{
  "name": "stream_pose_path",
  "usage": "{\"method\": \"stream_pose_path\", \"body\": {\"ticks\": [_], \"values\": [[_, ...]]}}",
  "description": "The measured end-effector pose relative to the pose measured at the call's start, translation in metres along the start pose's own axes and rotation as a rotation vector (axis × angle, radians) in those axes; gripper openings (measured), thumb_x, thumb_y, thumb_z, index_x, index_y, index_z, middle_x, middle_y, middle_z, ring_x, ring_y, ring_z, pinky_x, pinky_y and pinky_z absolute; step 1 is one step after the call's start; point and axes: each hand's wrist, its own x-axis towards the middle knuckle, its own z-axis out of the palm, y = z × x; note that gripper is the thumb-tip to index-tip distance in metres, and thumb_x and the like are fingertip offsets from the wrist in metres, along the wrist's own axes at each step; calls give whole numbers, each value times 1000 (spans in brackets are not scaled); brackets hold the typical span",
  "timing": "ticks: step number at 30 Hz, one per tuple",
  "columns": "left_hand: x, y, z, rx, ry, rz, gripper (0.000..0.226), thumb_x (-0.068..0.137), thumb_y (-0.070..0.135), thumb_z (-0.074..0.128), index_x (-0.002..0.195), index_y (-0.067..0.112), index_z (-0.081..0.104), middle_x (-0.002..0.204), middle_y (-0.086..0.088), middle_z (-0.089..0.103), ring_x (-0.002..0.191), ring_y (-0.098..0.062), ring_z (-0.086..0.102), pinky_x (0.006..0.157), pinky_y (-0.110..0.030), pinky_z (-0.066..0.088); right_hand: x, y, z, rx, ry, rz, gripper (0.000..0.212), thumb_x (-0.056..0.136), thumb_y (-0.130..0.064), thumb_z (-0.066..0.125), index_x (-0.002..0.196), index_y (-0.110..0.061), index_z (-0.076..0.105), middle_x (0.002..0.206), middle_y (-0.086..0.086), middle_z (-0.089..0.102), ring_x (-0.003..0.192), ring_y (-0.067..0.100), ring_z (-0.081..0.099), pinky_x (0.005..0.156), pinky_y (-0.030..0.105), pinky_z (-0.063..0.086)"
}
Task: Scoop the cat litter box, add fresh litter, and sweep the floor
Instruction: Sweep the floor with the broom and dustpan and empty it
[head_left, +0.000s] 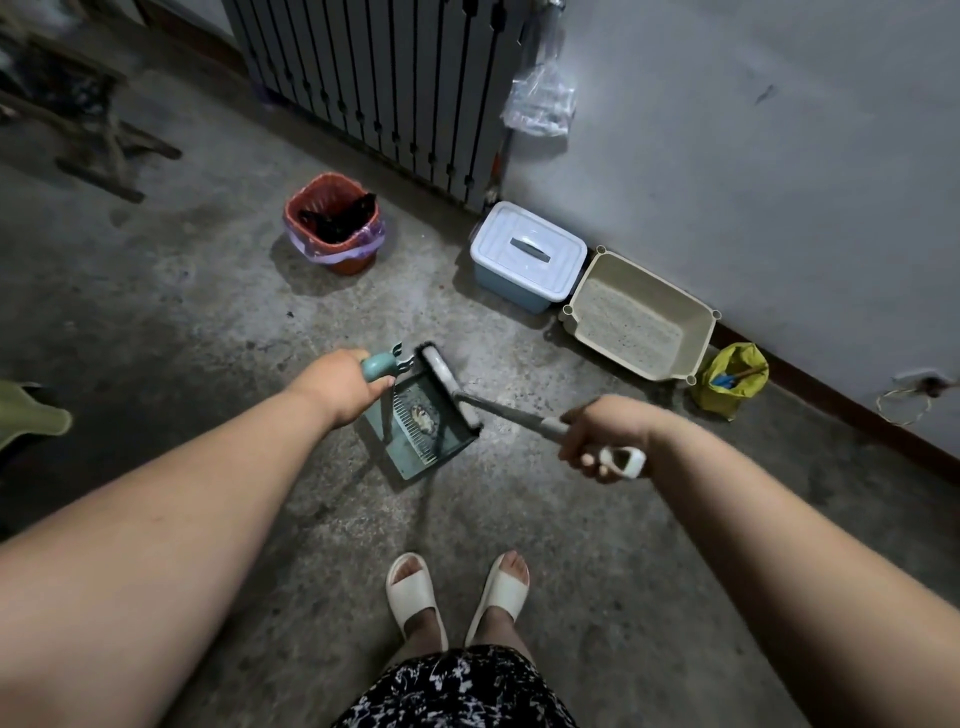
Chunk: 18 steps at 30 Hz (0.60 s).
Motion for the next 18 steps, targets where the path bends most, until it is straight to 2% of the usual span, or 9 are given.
{"method": "stream_pose_path", "body": {"ticks": [3,5,7,10,12,14,15,16,18], "values": [[-3,2,1,3,-2,7,39,91,39,55,113,7,59,109,-16,65,100,-32,58,80,-29,41,-10,-1,-20,-17,30,-25,44,84,8,51,127,4,47,57,12,43,34,15,41,35,15,35],[-4,2,1,-3,-7,6,41,90,42,55,113,8,59,110,-15,65,100,-32,58,80,-29,41,-8,-6,-11,-110,80,-69,27,82,9,53,109,5,54,56,15,46,37,18,43,36,17,36],[-6,1,0,-29,-19,-1,42,89,45,56,111,10,61,108,-14,66,99,-30,59,76,-27,40,4,-11,6,-224,131,-84,4,83,8,52,85,4,52,53,16,48,33,19,44,36,19,38],[-13,-4,-4,-87,-30,-22,44,86,49,58,107,11,64,104,-12,67,95,-29,60,73,-25,38,32,-20,28,-255,151,-26,16,90,5,46,74,2,46,49,17,51,24,17,47,37,18,41],[-18,-6,-8,-101,-33,-26,43,86,49,59,105,10,65,101,-11,68,94,-28,61,71,-24,37,53,-22,37,-217,124,1,24,89,7,48,66,2,53,50,16,55,36,21,56,46,25,52],[-22,-9,-11,-80,-49,-36,43,85,48,60,103,10,65,101,-12,68,93,-28,61,72,-26,39,73,-22,45,-241,108,-13,45,87,7,54,44,-6,60,40,6,56,46,18,57,56,25,53],[-24,-10,-11,-69,-53,-42,43,85,48,60,104,9,65,102,-12,68,94,-29,61,75,-27,41,81,-20,48,-255,111,-31,46,86,5,55,43,-11,60,33,-1,53,50,15,54,60,26,53],[-26,-13,-12,-56,-59,-52,43,85,47,61,105,9,65,102,-13,68,95,-29,61,77,-28,42,85,-20,53,-266,103,-46,36,85,3,55,53,-11,60,33,-4,52,54,14,51,68,29,53],[-30,-18,-11,-27,-63,-65,42,86,46,60,106,9,66,104,-13,68,97,-29,61,78,-27,43,85,-17,62,-298,96,-101,9,85,1,54,86,-4,62,56,3,58,63,18,50,83,34,51]]}}
